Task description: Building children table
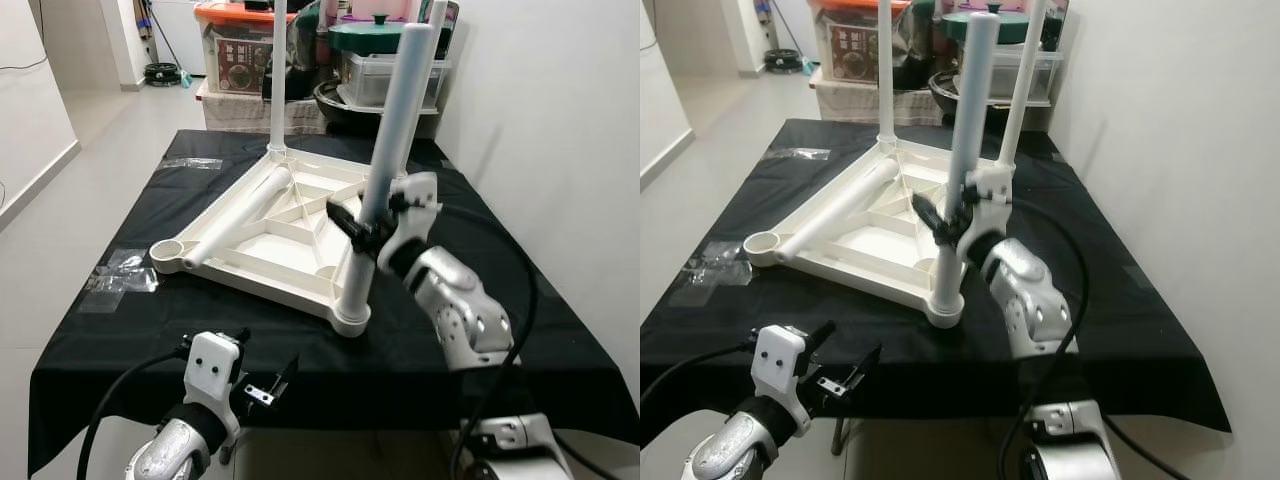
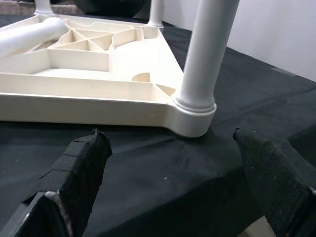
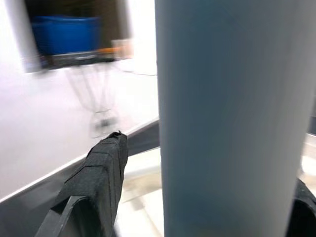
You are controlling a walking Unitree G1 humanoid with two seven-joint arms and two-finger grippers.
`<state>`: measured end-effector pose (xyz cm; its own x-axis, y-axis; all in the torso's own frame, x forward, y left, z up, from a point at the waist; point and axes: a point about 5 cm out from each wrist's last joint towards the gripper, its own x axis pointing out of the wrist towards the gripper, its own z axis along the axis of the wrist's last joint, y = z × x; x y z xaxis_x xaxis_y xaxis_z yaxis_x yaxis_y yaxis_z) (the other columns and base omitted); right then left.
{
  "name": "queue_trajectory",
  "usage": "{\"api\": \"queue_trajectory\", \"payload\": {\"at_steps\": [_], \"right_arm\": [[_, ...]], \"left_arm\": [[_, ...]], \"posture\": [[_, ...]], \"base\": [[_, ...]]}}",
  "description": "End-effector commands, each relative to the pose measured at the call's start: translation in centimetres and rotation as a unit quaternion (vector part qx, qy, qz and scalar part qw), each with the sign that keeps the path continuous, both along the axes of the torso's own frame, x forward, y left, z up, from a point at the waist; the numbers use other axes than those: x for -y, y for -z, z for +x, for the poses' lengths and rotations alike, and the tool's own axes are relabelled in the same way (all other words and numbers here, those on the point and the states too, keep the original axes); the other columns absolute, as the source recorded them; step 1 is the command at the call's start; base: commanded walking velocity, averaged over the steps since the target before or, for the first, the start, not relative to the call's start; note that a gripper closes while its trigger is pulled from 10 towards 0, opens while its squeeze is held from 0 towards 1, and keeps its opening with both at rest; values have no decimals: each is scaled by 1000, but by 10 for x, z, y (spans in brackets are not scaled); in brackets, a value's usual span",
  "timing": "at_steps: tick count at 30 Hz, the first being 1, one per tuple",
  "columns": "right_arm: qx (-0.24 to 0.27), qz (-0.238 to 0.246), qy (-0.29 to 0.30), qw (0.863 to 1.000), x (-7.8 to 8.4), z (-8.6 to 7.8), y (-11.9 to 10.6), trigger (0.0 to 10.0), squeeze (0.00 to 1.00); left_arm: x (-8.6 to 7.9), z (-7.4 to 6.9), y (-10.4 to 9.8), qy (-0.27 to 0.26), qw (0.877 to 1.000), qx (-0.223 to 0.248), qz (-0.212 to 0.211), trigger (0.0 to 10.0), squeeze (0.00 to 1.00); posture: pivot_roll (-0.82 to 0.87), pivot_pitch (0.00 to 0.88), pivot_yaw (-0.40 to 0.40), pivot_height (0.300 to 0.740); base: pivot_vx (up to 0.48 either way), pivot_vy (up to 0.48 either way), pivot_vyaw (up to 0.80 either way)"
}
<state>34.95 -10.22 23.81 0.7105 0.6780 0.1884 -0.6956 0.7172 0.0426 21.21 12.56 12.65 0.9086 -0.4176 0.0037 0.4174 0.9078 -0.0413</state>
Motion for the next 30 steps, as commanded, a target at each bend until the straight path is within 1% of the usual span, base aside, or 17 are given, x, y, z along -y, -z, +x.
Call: {"api": "queue_trajectory", "payload": {"at_steps": [1, 2, 6, 7, 9, 10, 13, 15, 17, 18, 19, 21, 22, 23, 24, 26, 30], "right_arm": [[29, -34, -115, 992, -16, -5, -4, 10000, 0], [33, -55, -144, 988, -22, -6, 2, 10000, 0], [35, -66, -161, 984, -25, -7, 6, 10000, 0], [20, -69, -148, 986, -29, -3, 12, 7765, 0], [-7, -75, -104, 992, -31, 3, 24, 0, 0], [-7, -75, -104, 992, -31, 3, 24, 0, 0], [-41, -96, -20, 994, -23, 10, 39, 0, 0], [-96, -109, 91, 985, -10, 19, 56, 0, 0], [-96, -109, 91, 985, -10, 19, 56, 0, 0], [-191, -99, 350, 912, 46, 28, 86, 0, 0], [-191, -99, 350, 912, 46, 28, 86, 0, 0], [-226, -92, 461, 853, 77, 20, 105, 0, 0], [-226, -92, 461, 853, 77, 20, 105, 0, 0], [-226, -91, 487, 839, 87, 13, 109, 0, 0], [-226, -91, 487, 839, 87, 13, 109, 0, 0], [-206, -96, 540, 810, 102, 3, 109, 0, 0], [-195, -97, 563, 797, 107, 0, 107, 0, 0]], "left_arm": [[-3, 0, 4, -9, 1000, -8, 7, 10000, 0], [-3, 0, 4, -12, 1000, -7, 8, 10000, 0], [-3, 1, 3, -13, 1000, -6, 9, 10000, 0], [-2, 2, 3, -13, 1000, -5, 9, 10000, 0], [0, 2, 4, -11, 1000, -6, 9, 10000, 0], [0, 2, 4, -11, 1000, -6, 9, 10000, 0], [-2, 0, 5, -8, 1000, -8, 9, 10000, 0], [-5, 0, 6, -8, 1000, -10, 10, 10000, 0], [-5, 0, 6, -8, 1000, -10, 10, 10000, 0], [-5, 1, 6, -4, 1000, -12, 10, 10000, 0], [-5, 1, 6, -4, 1000, -12, 10, 10000, 0], [-3, 3, 7, 0, 1000, -13, 9, 10000, 0], [-3, 3, 7, 0, 1000, -13, 9, 10000, 0], [-2, 3, 7, 5, 1000, -13, 7, 10000, 0], [-2, 3, 7, 5, 1000, -13, 7, 10000, 0], [-3, 3, 8, 9, 1000, -15, 8, 10000, 0], [-5, 2, 8, 6, 1000, -15, 11, 10000, 0]], "posture": [[113, 0, -126, 740], [120, 0, -133, 740], [120, 0, -133, 740], [120, 0, -137, 740], [112, 0, -126, 740], [112, 0, -126, 740], [112, 0, -125, 740], [110, 0, -116, 740], [110, 0, -116, 740], [90, 0, -99, 740], [90, 0, -99, 740], [81, 0, -92, 740], [81, 0, -92, 740], [71, 0, -85, 740], [71, 0, -85, 740], [73, 0, -82, 740], [75, 0, -81, 740]], "base": [[0, 0, 0], [0, 0, 0], [0, 0, 0], [0, 0, 0], [0, 0, 0], [0, 0, 0], [0, 0, 0], [0, 0, 0], [0, 0, 0], [0, 0, 0], [0, 0, 0], [0, 0, 0], [0, 0, 0], [0, 0, 0], [0, 0, 0], [0, 0, 0], [0, 0, 0]]}}
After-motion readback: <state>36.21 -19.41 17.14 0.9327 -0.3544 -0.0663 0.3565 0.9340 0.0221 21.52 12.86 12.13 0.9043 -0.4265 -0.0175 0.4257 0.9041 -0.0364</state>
